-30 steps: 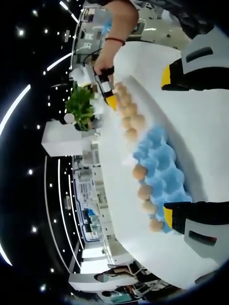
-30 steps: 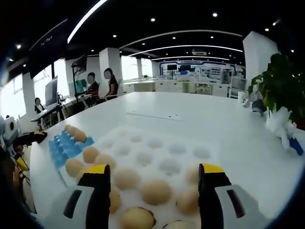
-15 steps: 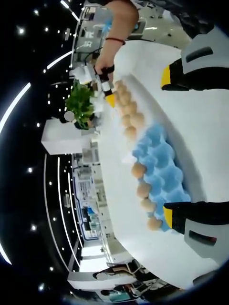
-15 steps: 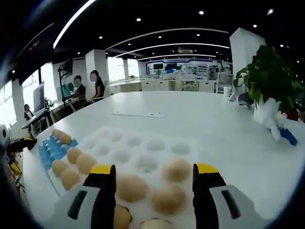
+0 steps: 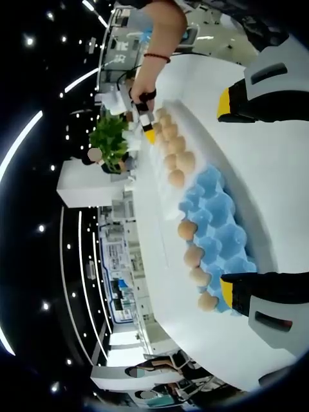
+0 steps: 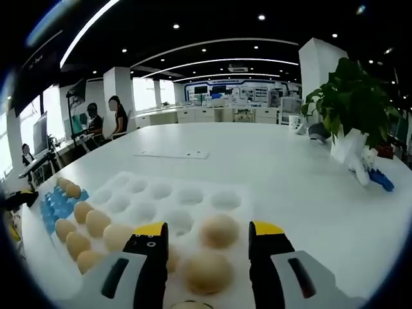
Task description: Place the egg into an empty slot of the egg tray after lifting it from the table, then release the egg inside the slot.
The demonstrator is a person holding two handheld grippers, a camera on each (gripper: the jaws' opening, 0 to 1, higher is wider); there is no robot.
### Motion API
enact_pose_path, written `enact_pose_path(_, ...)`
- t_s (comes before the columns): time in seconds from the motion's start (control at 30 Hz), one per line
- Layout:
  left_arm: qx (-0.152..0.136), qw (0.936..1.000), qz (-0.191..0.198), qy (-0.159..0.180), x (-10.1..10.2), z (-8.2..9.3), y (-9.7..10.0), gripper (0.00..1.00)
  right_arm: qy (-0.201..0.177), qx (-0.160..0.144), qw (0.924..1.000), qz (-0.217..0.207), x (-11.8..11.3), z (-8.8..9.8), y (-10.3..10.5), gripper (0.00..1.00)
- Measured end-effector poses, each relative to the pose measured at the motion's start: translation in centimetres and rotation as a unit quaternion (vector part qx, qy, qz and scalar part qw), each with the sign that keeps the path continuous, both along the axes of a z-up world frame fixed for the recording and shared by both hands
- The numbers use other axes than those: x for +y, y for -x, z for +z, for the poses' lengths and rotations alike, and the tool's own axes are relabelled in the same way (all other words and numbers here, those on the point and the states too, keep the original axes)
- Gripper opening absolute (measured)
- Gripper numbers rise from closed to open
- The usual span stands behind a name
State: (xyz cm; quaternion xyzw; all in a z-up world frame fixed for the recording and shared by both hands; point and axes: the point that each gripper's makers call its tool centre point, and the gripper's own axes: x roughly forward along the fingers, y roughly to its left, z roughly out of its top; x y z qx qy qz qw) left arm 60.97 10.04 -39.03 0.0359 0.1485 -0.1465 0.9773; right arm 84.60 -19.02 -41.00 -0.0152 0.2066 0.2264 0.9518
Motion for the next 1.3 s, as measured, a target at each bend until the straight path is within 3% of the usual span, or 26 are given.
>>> enact_pose_path(0.63,-0.006,1.0000,-0.005,-0.006,0.1,0.4,-0.2,0.98,0.027,0.011,0.9985,-0.046,-0.4,-1.1,-1.7,0.33)
enact_pose_path(1.07,-0.004,0.9999,-0.010,-0.009,0.3,0.1,-0.2,0.97,0.055,0.010,0.9952,-0.081,-0.5,-1.5,-3.0,0.28)
enact_pose_path(1.3,-0.006,0.9999,-0.012,-0.005,0.4,0.0,-0.2,0.97,0.049,0.011,0.9945,-0.092,-0.6,-1.5,-3.0,0.27)
